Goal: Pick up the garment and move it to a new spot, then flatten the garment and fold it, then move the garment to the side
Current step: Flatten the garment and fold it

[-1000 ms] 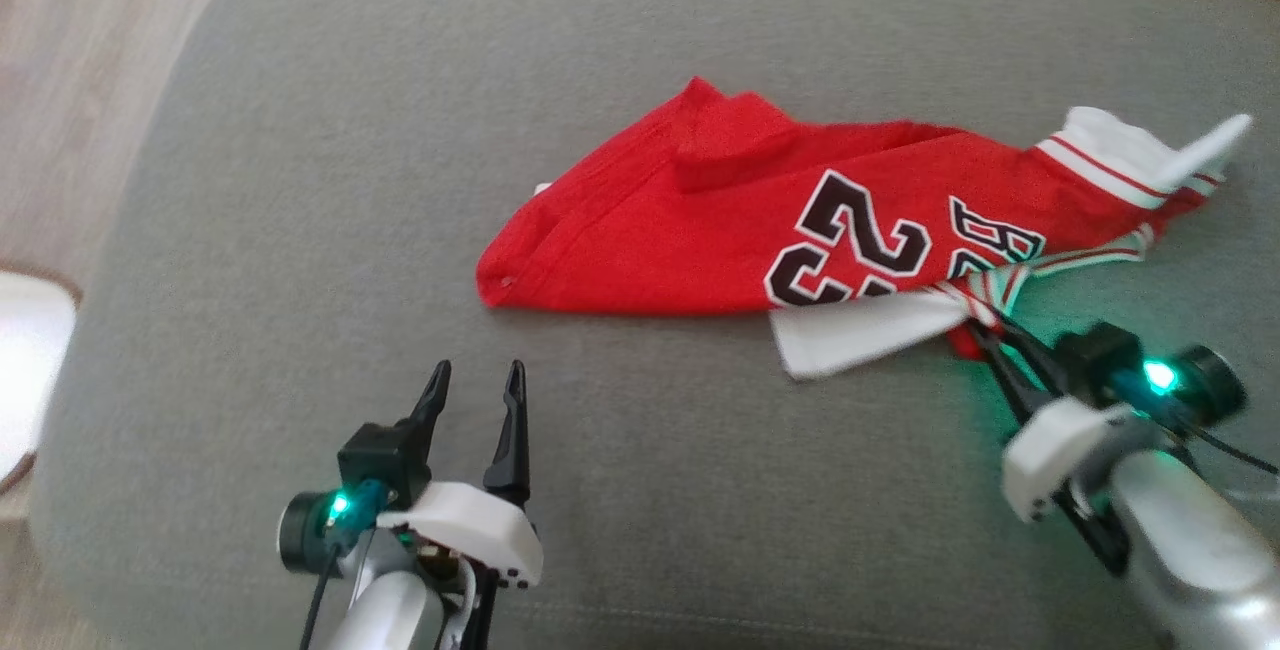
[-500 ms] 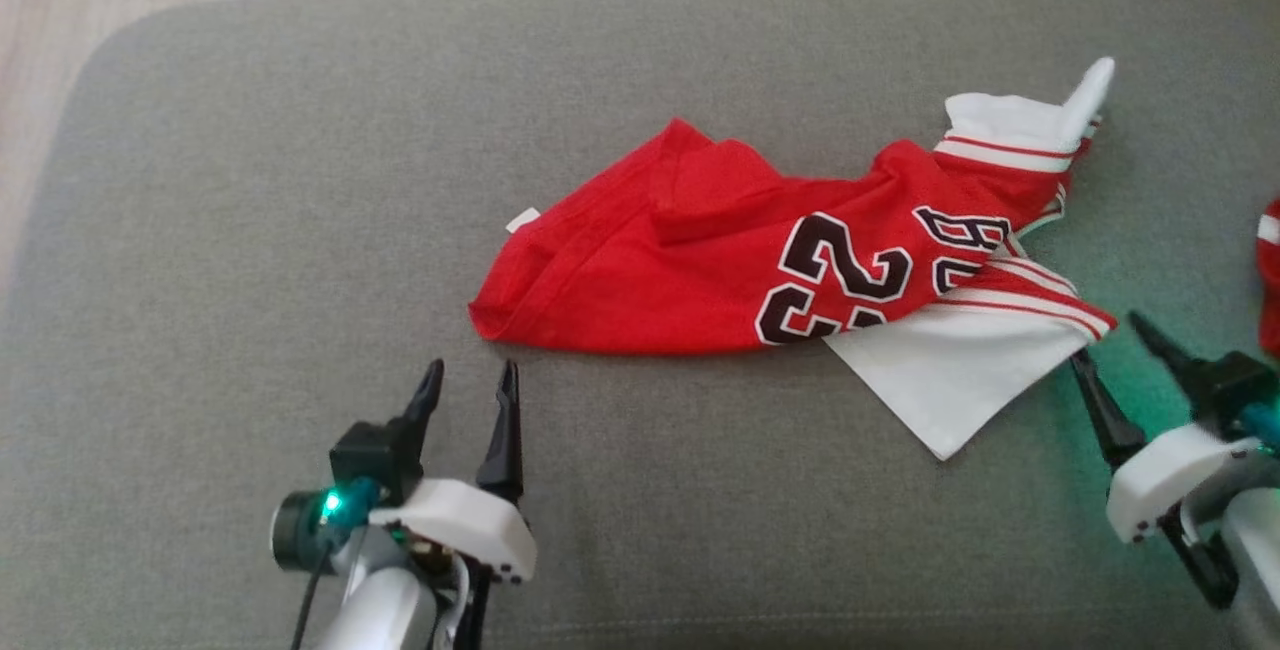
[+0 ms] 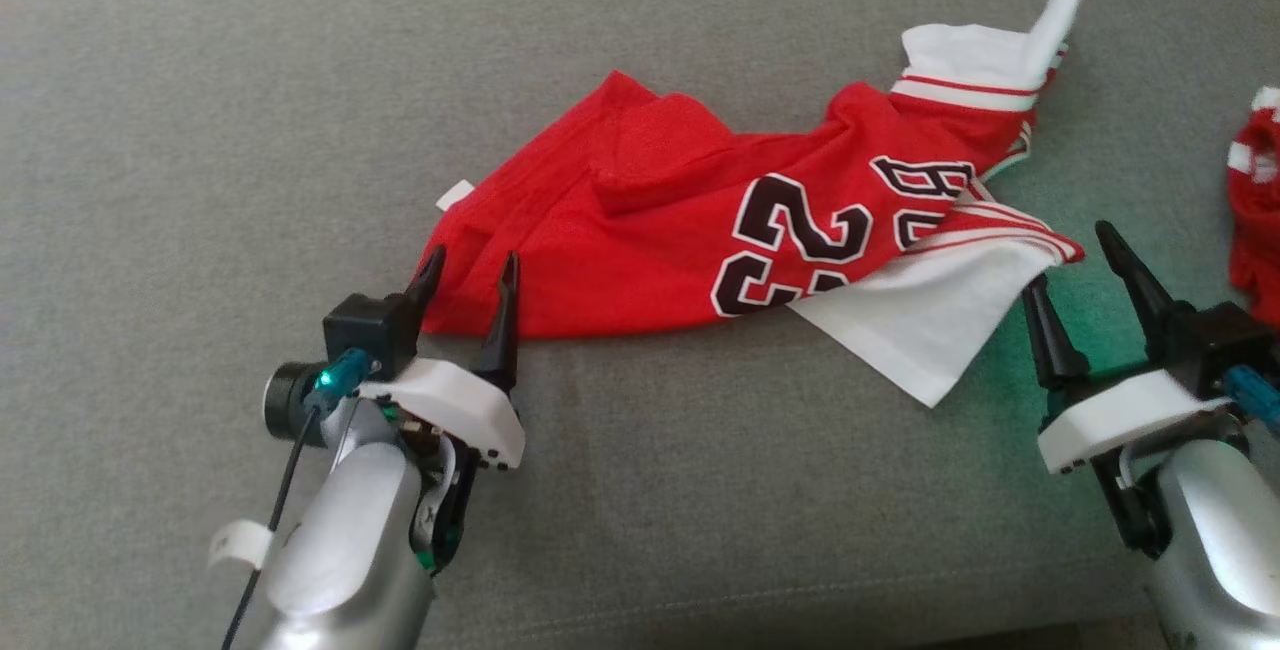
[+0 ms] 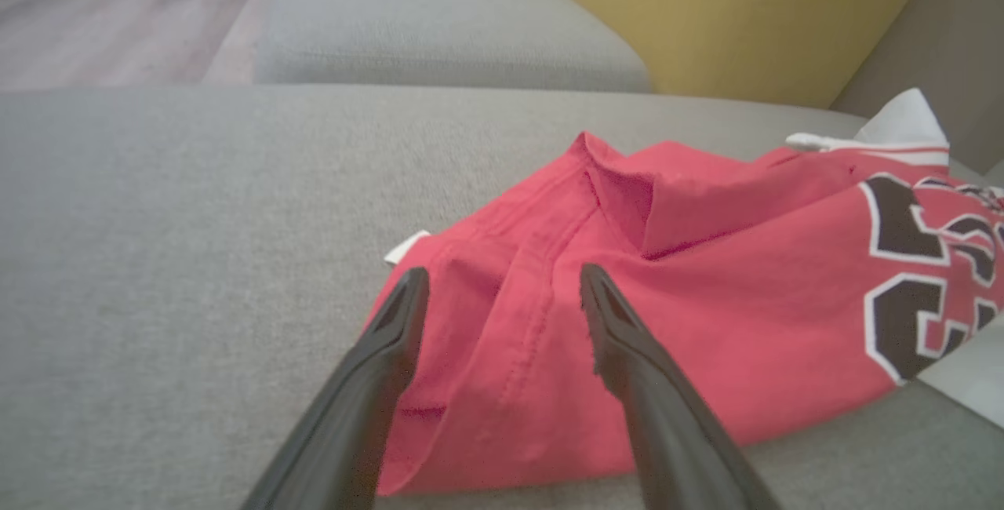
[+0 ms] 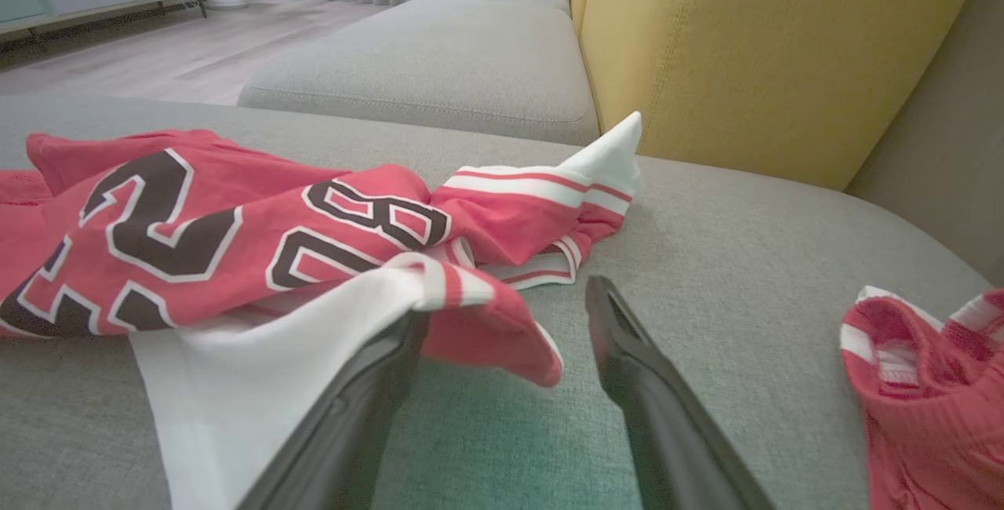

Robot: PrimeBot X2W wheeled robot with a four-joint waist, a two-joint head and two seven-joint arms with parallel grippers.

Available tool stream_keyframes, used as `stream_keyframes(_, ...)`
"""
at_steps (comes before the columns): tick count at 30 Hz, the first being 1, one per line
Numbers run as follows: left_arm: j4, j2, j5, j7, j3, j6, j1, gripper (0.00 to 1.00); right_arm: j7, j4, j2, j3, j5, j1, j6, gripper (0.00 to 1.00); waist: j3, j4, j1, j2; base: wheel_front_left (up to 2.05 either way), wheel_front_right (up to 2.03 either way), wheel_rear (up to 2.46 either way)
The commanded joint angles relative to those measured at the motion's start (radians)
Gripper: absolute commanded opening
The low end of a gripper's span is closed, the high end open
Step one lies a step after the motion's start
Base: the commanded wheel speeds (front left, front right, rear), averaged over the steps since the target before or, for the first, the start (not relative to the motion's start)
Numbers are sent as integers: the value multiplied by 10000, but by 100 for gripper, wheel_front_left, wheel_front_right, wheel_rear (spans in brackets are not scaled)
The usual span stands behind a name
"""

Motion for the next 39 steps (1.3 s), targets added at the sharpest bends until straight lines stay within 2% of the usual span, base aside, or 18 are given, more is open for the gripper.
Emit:
stream_keyframes(1,-133,85,-87,-59,259,-23,-296,100,-38,-350,-107,39,-70,-71,65,100,82,-102,0,0,0,0,0)
stream_keyframes(9,801,85,-438,-59,-122,-239,-539,100,-38,-528,88,-335,-166,-96,65,100,173,-319,0,0,0,0,0)
stream_keyframes(10,850,85,-487,-59,-169,-263,-558,93,-38,-538,104,-402,-163,-83,65,100,167,-335,0,0,0,0,0)
stream_keyframes(11,857,85,-510,-59,-201,-278,-589,37,-38,-543,103,-467,-163,-70,65,100,164,-343,0,0,0,0,0)
stream_keyframes(12,824,85,-506,-59,-237,-299,-623,0,-38,-554,101,-561,-152,-56,65,100,150,-344,0,0,0,0,0)
stream_keyframes(20,-701,85,-228,-59,-303,-335,-578,0,-38,-590,-45,-1497,-202,370,65,100,-357,-102,0,0,0,0,0)
stream_keyframes(24,-1633,85,-12,-59,-246,-190,-572,0,-38,-581,81,-1774,-265,582,65,100,-647,113,0,0,0,0,0)
stream_keyframes(35,-2131,85,236,-59,157,607,-481,0,-38,-1007,760,-1270,-219,244,65,100,-366,97,0,0,0,0,0)
stream_keyframes(39,-2111,102,357,-59,303,621,-492,0,-38,-1103,984,-971,-154,-67,65,100,11,-3,0,0,0,0,0)
